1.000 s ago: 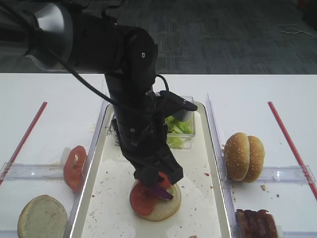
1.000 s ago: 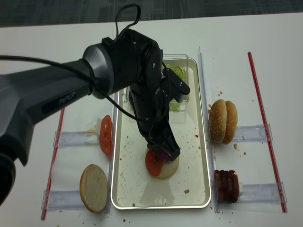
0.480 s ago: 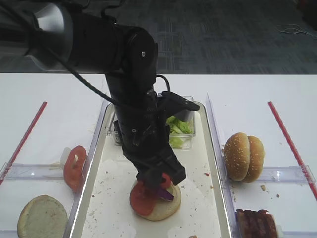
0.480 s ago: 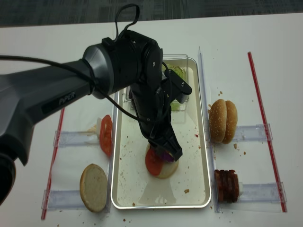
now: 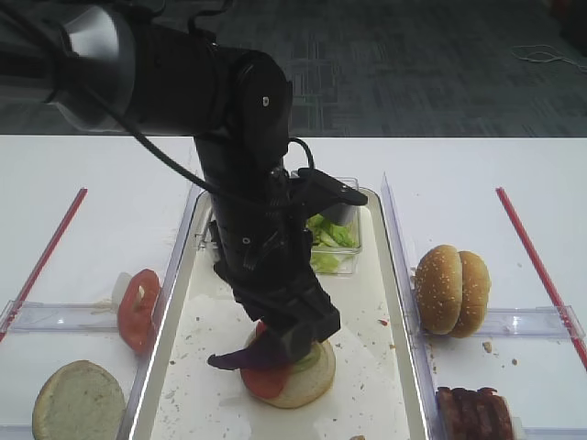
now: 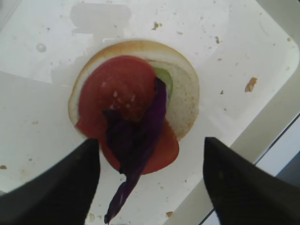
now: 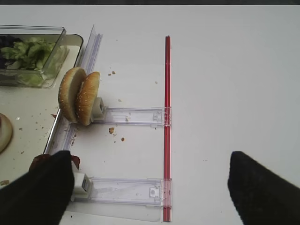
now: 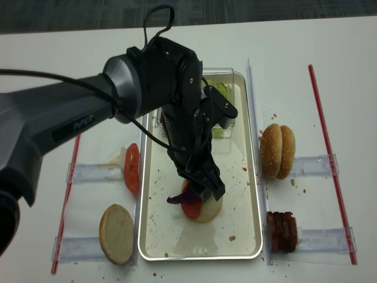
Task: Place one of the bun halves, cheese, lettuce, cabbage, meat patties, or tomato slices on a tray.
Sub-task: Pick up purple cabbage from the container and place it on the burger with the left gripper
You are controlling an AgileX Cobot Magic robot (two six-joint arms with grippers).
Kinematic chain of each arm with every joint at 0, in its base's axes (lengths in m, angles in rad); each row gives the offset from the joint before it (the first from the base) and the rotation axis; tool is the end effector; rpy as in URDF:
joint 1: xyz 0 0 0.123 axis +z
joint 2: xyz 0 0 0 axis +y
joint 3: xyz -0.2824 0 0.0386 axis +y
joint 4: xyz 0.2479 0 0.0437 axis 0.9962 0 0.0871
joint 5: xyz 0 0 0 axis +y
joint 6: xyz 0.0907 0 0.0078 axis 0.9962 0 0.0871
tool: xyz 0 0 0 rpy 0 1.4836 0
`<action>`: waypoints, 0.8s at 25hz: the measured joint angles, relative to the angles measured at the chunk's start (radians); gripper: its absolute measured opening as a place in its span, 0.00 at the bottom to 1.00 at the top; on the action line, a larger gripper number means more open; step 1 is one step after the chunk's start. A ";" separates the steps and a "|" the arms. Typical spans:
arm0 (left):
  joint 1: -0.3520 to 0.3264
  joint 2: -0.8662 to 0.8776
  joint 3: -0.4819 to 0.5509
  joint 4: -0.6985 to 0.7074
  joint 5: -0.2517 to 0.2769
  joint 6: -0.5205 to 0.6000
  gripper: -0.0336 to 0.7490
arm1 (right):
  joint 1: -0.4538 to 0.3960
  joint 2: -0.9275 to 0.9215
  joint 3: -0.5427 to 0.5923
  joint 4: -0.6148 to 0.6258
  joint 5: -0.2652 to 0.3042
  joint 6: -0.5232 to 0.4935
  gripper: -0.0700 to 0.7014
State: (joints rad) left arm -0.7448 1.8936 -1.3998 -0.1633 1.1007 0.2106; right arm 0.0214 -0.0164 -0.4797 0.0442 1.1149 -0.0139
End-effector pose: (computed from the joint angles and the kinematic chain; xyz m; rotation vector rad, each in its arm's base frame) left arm 0.2640 -0.2614 0.2097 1.3329 2.8095 -0.2483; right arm -0.0075 0.0035 0.2672 -0.0405 2.1017 0.0579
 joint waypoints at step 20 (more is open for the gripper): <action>0.000 -0.124 -0.093 0.032 0.103 -0.030 0.74 | 0.000 0.000 0.000 0.000 0.000 0.000 0.98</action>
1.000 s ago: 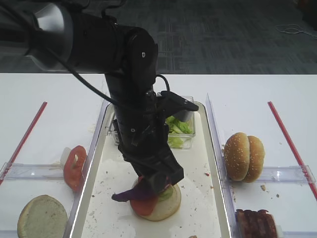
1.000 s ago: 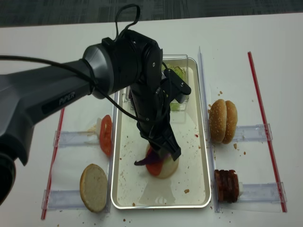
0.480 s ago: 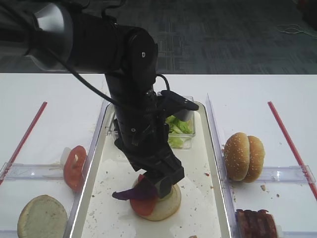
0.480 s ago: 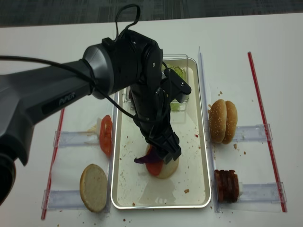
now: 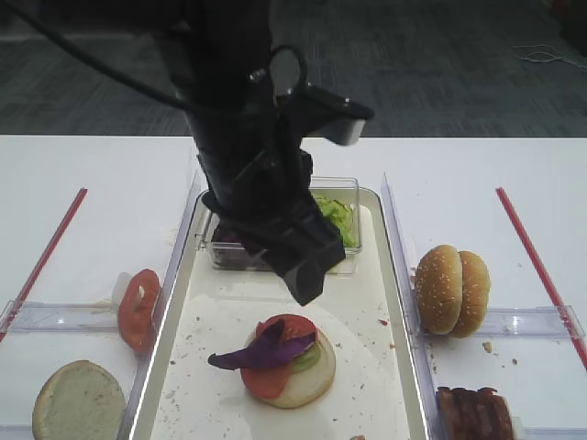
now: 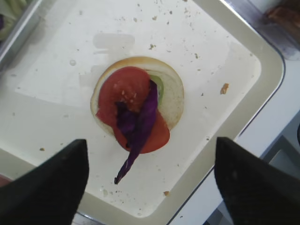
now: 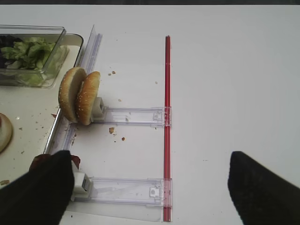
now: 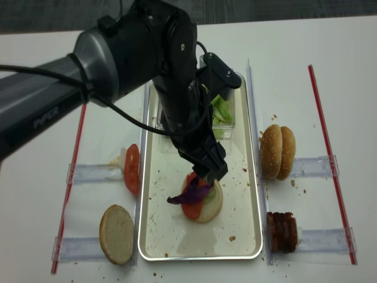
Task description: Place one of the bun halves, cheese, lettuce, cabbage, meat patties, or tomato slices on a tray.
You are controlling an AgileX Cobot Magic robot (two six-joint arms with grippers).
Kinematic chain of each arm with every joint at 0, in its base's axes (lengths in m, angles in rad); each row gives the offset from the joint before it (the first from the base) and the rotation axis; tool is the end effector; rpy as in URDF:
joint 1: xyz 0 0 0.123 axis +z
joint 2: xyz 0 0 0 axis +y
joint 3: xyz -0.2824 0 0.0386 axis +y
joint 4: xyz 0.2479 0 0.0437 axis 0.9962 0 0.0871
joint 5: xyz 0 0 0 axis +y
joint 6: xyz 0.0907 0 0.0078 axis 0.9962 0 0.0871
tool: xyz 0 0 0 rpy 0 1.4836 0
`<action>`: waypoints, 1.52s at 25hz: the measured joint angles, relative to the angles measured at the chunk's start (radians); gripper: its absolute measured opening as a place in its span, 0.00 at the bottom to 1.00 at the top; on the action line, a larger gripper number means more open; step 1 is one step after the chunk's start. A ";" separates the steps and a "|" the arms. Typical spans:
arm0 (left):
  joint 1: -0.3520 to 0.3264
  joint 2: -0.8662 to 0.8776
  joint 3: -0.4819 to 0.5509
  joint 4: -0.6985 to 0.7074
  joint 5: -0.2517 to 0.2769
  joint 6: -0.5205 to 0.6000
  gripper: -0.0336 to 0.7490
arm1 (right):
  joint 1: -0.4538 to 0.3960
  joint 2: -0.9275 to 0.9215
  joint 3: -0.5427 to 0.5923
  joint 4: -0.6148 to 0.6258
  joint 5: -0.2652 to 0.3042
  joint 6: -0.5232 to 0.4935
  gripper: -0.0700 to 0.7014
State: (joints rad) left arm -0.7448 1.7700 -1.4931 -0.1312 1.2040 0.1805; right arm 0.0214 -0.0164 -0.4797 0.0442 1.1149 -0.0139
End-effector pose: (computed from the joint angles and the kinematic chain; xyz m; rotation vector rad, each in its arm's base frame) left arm 0.2573 -0.2523 0.2775 1.2885 2.7049 -0.2565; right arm -0.0075 0.0035 0.2672 -0.0405 2.1017 0.0579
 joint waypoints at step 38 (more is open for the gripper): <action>0.785 -0.074 -0.018 0.146 0.026 -0.157 0.74 | 0.000 0.000 0.000 0.000 0.000 -0.002 0.98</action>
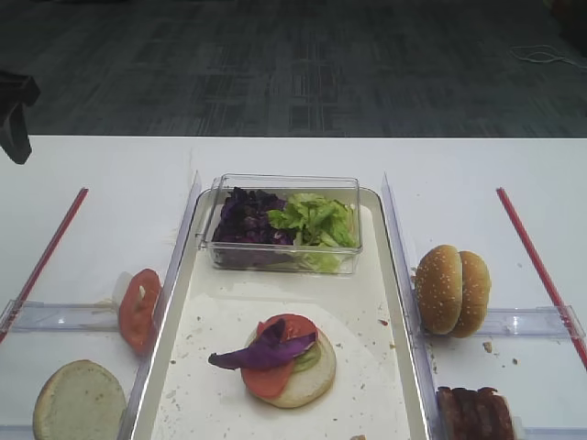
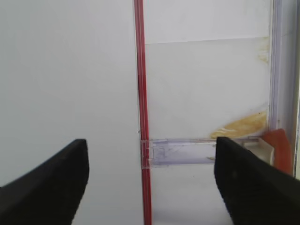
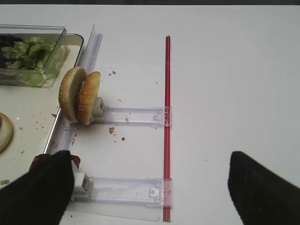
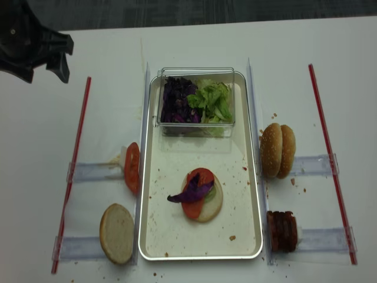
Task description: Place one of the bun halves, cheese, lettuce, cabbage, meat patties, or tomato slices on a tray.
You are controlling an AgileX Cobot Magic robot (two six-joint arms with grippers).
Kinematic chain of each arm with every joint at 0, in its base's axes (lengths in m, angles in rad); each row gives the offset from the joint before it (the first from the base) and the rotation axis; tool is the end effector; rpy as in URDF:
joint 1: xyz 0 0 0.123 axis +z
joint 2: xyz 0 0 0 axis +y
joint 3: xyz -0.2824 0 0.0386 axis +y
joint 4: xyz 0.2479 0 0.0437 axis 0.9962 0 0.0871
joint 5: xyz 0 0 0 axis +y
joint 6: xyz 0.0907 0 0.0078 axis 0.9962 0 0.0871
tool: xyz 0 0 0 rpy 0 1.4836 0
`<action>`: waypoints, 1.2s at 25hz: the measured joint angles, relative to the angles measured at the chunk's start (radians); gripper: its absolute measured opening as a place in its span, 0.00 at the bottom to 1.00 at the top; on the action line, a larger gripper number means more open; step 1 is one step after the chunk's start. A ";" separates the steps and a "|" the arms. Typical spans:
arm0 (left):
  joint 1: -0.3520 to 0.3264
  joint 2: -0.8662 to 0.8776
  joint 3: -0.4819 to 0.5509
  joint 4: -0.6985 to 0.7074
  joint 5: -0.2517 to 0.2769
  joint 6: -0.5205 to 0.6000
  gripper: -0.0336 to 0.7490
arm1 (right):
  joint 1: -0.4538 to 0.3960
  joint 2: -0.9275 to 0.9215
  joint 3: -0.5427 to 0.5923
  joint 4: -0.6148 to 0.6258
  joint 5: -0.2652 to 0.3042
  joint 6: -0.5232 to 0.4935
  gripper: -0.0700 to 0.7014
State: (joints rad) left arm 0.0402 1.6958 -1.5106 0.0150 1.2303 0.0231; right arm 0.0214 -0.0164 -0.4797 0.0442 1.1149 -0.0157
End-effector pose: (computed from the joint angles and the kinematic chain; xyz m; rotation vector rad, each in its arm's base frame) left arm 0.3466 0.0152 0.3073 -0.0200 2.8994 0.0326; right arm -0.0075 0.0035 0.2672 -0.0424 2.1016 0.0568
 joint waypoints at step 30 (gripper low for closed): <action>0.001 -1.250 0.973 -0.015 0.023 0.001 0.74 | 0.000 0.000 0.000 0.000 0.000 -0.002 0.98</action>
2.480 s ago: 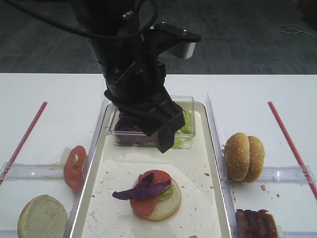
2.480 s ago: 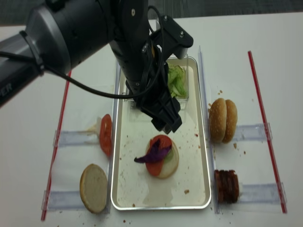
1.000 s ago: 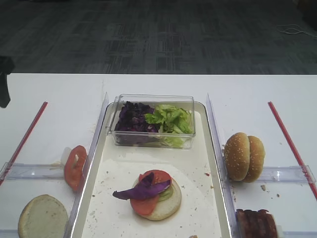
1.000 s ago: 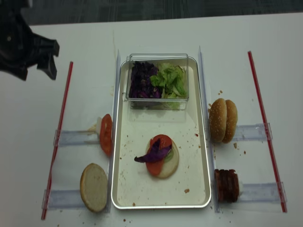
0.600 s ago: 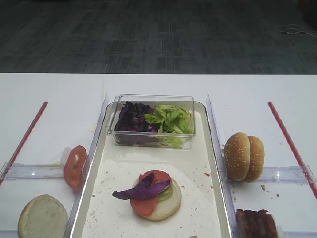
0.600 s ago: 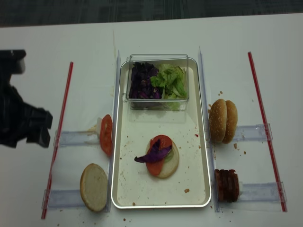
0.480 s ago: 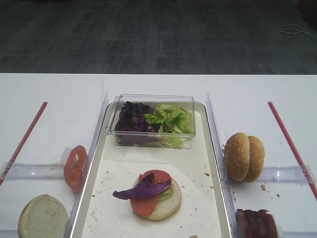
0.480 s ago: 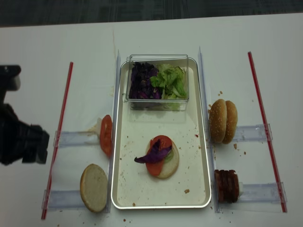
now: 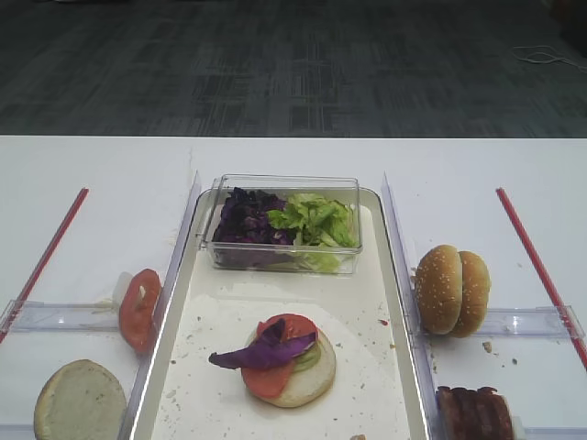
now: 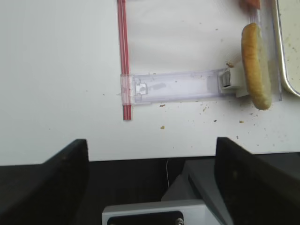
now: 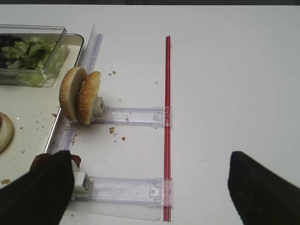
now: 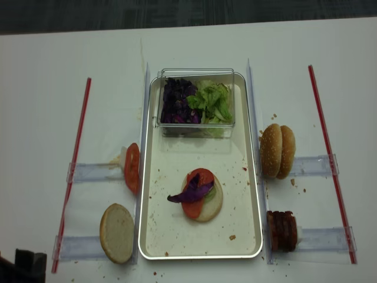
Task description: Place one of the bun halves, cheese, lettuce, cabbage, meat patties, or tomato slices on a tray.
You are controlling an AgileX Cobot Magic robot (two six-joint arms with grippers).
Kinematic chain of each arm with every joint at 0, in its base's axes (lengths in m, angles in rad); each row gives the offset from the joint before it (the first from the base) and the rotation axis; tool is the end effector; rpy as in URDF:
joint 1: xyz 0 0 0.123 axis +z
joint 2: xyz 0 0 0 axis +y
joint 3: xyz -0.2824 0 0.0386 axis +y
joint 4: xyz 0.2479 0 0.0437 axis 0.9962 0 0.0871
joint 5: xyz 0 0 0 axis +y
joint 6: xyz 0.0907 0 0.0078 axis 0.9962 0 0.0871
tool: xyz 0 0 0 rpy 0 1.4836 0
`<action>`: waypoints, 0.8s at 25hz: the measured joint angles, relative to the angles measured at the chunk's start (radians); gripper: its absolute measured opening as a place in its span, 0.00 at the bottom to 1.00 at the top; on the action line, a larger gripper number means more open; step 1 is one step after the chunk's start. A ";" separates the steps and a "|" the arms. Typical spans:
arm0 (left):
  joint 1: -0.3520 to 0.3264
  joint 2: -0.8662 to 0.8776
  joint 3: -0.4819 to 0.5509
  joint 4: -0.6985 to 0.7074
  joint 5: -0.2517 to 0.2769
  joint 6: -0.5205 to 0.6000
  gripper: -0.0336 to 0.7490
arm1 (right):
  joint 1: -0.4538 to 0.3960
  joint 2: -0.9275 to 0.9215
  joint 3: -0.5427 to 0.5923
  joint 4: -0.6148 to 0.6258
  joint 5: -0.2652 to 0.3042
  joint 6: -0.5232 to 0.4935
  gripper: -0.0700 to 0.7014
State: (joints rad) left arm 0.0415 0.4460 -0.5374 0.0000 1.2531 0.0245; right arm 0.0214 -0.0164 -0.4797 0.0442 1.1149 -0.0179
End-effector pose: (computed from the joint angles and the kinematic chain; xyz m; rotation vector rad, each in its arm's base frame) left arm 0.0479 0.0020 0.2657 -0.0225 2.6454 0.0221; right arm -0.0075 0.0035 0.2672 -0.0447 2.1016 0.0555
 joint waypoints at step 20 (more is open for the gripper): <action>0.000 -0.459 0.045 0.000 -0.068 -0.024 0.74 | 0.000 0.000 0.000 -0.002 0.000 0.000 0.98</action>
State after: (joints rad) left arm 0.0415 -0.0134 -0.4928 0.0000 1.1856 0.0000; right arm 0.0214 -0.0164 -0.4797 0.0423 1.1149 -0.0179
